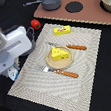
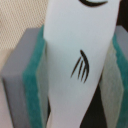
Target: Interact with the objects in diverse but meaningful ways.
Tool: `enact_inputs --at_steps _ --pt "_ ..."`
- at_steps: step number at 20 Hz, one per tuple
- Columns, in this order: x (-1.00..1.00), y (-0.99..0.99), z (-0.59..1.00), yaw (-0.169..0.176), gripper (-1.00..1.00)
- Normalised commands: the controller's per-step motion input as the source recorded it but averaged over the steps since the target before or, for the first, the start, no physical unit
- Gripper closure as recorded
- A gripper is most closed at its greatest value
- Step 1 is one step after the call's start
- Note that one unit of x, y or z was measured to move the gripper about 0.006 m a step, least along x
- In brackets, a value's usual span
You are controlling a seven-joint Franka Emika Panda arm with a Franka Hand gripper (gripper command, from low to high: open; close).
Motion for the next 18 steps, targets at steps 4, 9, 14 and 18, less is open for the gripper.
enact_inputs --at_steps 4,9,14,18 --pt "0.97 -0.19 0.01 -0.061 1.0" --pt "1.0 -0.22 0.05 -0.005 1.0" --pt "0.98 -0.3 0.0 -0.014 1.0" --pt "0.98 -0.3 0.0 -0.014 1.0"
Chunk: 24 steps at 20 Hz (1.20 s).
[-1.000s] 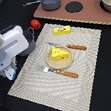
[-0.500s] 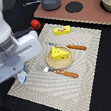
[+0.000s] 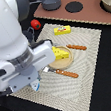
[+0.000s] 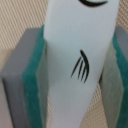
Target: Interact with the objects in diverse but meaningful ways.
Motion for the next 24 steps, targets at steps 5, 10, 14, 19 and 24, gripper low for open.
enact_inputs --at_steps 5,10,14,19,24 --pt "0.7 -0.2 0.02 -0.014 1.0" --pt "0.48 -0.01 0.33 0.0 -1.0" --pt "0.48 0.0 0.27 0.0 -1.0" --pt "0.45 0.05 0.66 0.0 -1.0" --pt "0.22 0.43 1.0 0.043 -1.0"
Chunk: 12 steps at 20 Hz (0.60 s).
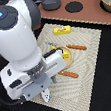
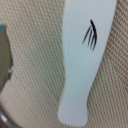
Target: Interact with the objects in diverse but meaningful ways.
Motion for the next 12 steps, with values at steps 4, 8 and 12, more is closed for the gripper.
enact_inputs --at_steps 4,8,12 --pt "0.24 0.81 0.91 0.051 -1.0" --pt "0.14 0.86 0.68 0.06 -1.0" --pt "0.0 0.84 0.35 0.06 -1.0"
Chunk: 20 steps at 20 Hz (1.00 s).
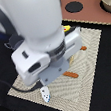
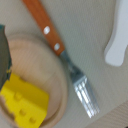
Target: Interact with the objects in diverse but meaningful ways.
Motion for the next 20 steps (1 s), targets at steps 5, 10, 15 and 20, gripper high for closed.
enact_inputs --at_steps 5,10,15,20 --pt "0.0 0.77 0.13 0.078 -1.0" --pt "-0.13 0.53 -0.08 0.175 -1.0" --pt "-0.31 0.35 -0.28 0.237 -1.0" --pt "-0.37 0.17 -0.34 0.164 -1.0"
